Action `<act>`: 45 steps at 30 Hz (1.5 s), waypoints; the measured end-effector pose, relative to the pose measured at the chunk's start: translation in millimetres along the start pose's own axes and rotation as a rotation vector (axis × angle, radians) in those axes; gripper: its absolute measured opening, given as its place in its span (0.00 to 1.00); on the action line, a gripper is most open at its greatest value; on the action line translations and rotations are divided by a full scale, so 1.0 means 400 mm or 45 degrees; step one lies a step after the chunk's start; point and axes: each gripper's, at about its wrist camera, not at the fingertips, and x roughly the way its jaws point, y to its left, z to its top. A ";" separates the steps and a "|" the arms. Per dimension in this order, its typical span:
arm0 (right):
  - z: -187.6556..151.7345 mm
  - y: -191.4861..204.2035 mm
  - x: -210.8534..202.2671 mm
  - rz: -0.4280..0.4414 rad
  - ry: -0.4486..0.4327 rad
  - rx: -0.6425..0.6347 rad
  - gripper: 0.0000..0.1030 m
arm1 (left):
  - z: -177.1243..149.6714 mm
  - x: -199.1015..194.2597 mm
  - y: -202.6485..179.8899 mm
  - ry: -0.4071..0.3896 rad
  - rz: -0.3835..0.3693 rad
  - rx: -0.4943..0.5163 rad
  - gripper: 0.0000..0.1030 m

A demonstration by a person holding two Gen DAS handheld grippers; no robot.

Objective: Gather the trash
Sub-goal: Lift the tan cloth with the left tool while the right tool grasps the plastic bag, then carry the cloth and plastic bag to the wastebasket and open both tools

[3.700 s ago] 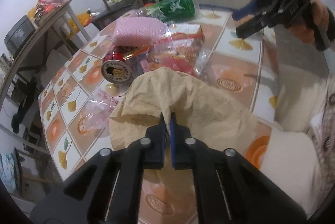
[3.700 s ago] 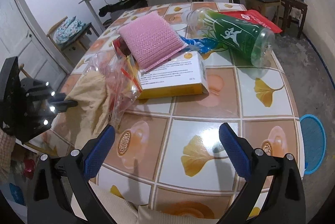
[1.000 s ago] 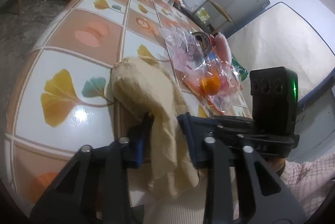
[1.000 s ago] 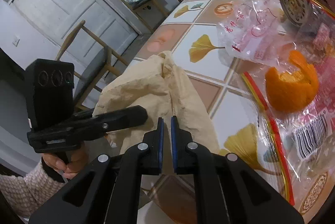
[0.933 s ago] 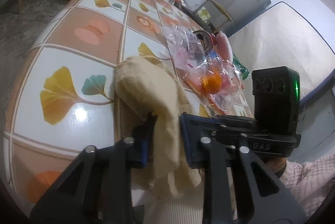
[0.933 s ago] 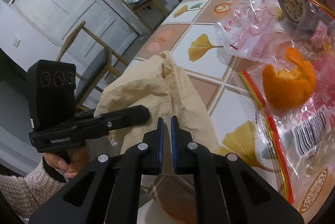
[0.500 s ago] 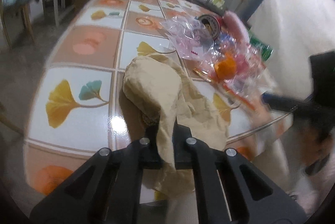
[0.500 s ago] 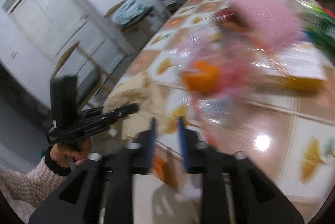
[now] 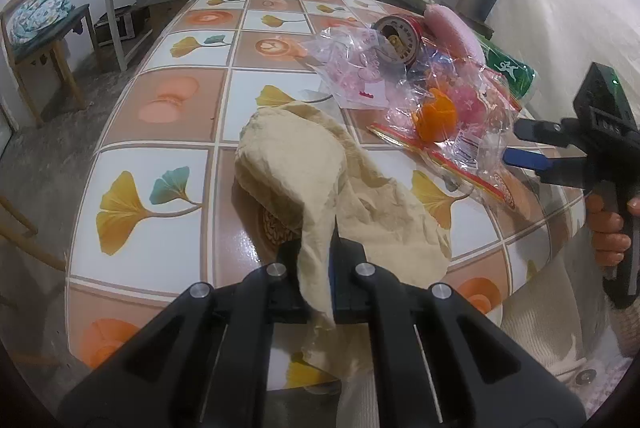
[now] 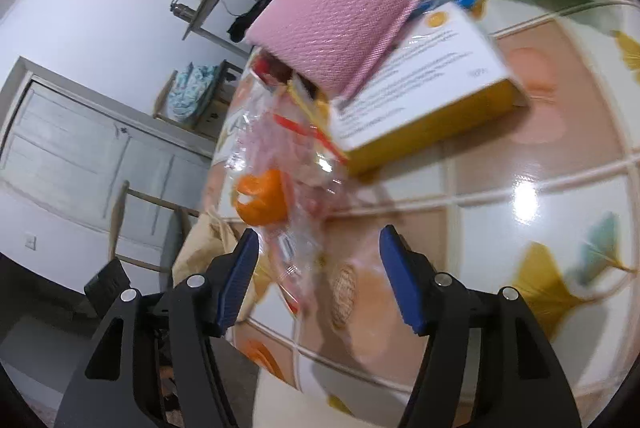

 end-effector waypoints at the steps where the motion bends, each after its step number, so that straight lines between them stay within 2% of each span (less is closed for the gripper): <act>1: 0.001 0.008 0.008 0.004 -0.002 0.001 0.60 | 0.000 0.000 0.001 -0.001 0.000 -0.004 0.04; 4: 0.008 0.026 0.033 -0.027 -0.029 -0.021 0.57 | 0.000 0.000 -0.001 -0.004 0.002 -0.008 0.04; 5: 0.007 0.036 0.034 -0.043 -0.038 -0.034 0.47 | 0.000 0.000 -0.002 -0.005 0.003 -0.006 0.04; 6: 0.008 0.047 0.040 -0.071 -0.046 -0.057 0.42 | 0.000 0.000 -0.002 -0.004 0.003 -0.006 0.04; 8: 0.010 0.067 0.039 -0.116 -0.068 -0.098 0.22 | 0.000 0.000 -0.002 -0.004 0.005 -0.004 0.04; 10: 0.004 0.087 0.028 -0.157 -0.091 -0.155 0.15 | -0.001 -0.001 -0.002 -0.005 0.011 -0.001 0.04; 17: -0.024 0.191 -0.034 -0.429 -0.239 -0.507 0.10 | -0.001 -0.005 -0.008 -0.008 0.029 0.005 0.03; 22: -0.058 0.256 -0.061 -0.674 -0.352 -0.768 0.07 | -0.001 -0.014 -0.014 -0.015 0.048 0.002 0.03; 28: -0.073 0.287 -0.100 -0.827 -0.456 -0.912 0.06 | 0.005 -0.038 -0.012 -0.045 0.086 -0.015 0.03; 34: -0.081 0.301 -0.149 -0.834 -0.524 -0.931 0.06 | 0.019 -0.075 -0.020 -0.085 0.125 -0.011 0.02; 40: -0.087 0.281 -0.252 -0.680 -0.552 -0.833 0.06 | 0.043 -0.130 -0.054 -0.135 0.135 0.004 0.02; 45: -0.094 0.236 -0.382 -0.568 -0.612 -0.718 0.06 | 0.089 -0.179 -0.132 -0.199 0.078 0.069 0.02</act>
